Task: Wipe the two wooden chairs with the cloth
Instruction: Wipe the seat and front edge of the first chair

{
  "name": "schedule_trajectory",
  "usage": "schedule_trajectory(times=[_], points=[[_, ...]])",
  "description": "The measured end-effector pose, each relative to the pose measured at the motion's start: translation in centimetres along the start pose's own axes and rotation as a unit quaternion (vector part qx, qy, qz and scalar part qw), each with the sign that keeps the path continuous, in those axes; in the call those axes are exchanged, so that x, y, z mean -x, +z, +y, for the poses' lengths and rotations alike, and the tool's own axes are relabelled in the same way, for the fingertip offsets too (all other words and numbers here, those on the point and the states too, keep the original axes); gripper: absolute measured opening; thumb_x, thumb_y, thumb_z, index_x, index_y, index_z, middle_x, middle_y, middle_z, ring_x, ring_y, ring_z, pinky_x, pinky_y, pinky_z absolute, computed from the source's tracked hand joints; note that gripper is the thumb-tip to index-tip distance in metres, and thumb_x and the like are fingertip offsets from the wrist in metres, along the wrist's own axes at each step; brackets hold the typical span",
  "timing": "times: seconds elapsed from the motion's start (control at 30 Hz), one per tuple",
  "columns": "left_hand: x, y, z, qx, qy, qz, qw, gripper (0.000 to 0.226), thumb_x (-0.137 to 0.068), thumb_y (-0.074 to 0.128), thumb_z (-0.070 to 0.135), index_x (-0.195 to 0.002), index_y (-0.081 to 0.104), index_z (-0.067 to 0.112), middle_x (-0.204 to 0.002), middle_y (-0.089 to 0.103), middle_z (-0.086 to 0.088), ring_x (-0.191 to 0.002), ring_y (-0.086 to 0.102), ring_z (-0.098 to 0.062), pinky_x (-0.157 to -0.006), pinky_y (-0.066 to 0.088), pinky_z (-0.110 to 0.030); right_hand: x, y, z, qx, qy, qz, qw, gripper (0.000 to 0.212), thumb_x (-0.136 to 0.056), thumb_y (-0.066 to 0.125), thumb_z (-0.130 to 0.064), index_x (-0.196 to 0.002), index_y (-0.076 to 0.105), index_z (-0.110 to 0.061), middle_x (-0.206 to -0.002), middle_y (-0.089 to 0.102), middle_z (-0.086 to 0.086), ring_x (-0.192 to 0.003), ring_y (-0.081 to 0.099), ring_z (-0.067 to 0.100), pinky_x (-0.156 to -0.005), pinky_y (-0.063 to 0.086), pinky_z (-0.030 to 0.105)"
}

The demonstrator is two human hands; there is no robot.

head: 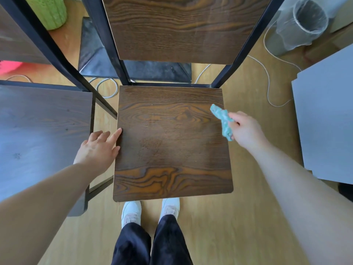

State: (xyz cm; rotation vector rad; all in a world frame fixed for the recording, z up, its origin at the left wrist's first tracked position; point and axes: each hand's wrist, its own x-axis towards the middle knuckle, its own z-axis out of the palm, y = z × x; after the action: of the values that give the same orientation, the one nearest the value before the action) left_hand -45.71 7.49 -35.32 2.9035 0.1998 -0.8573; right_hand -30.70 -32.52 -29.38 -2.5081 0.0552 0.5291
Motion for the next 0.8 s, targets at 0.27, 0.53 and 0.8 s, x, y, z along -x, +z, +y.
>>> schedule_trajectory(times=[0.27,0.53,0.8], points=[[0.2,-0.1,0.1,-0.005,-0.003,0.011,1.0,0.061,-0.103,0.027,0.048,-0.159,0.006,0.034,-0.157,0.037,-0.006,-0.146,0.023,-0.032,-0.111,0.036,-0.052,-3.0,2.4,3.2,0.121,0.002,-0.019,0.993,0.038,-0.098,0.042,-0.003,-0.13,0.062,-0.01,-0.095,0.05,0.0,-0.08,0.051,0.017,-0.063,0.036,0.018],[0.2,-0.5,0.2,-0.001,0.0,0.005,1.0,0.061,-0.103,0.025,0.05,-0.159,0.009,0.033,-0.157,0.037,-0.007,-0.146,0.024,-0.033,-0.112,0.035,-0.052,1.6,6.0,4.7,0.184,-0.05,-0.018,0.981,0.058,-0.094,0.048,0.001,-0.148,0.044,-0.018,-0.12,0.056,0.011,-0.107,0.056,0.034,-0.089,0.048,0.036],[0.3,-0.7,0.4,0.008,0.002,0.003,1.0,0.061,-0.103,0.031,0.048,-0.159,0.014,0.031,-0.154,0.04,-0.008,-0.144,0.025,-0.033,-0.11,0.036,-0.052,7.6,9.4,3.6,0.13,-0.059,-0.027,0.989,0.057,-0.094,0.049,0.001,-0.148,0.044,-0.017,-0.115,0.056,0.01,-0.101,0.059,0.029,-0.087,0.054,0.042]])
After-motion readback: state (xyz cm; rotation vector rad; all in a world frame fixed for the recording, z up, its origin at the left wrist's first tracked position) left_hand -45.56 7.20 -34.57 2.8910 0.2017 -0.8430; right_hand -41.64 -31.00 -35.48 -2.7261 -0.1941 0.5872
